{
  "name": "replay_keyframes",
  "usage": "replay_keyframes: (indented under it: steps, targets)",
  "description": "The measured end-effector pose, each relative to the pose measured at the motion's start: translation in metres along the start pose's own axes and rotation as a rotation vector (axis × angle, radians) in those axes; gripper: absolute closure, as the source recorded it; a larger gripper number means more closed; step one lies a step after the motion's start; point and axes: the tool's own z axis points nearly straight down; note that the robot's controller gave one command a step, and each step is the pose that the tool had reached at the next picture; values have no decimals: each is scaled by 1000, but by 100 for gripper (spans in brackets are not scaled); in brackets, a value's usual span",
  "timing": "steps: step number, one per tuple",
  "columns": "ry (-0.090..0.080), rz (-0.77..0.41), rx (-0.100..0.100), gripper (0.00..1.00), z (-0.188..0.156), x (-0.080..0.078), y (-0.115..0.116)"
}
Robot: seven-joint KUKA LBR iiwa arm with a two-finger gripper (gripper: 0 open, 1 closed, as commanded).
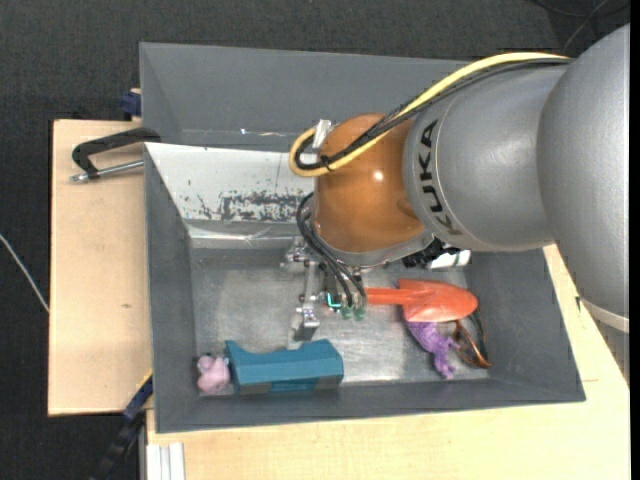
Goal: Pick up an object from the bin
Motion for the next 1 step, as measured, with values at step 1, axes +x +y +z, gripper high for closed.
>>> replay_keyframes:
  steps: [1]
  targets:
    - [-8,2,-1,0,-4,-2,-1]
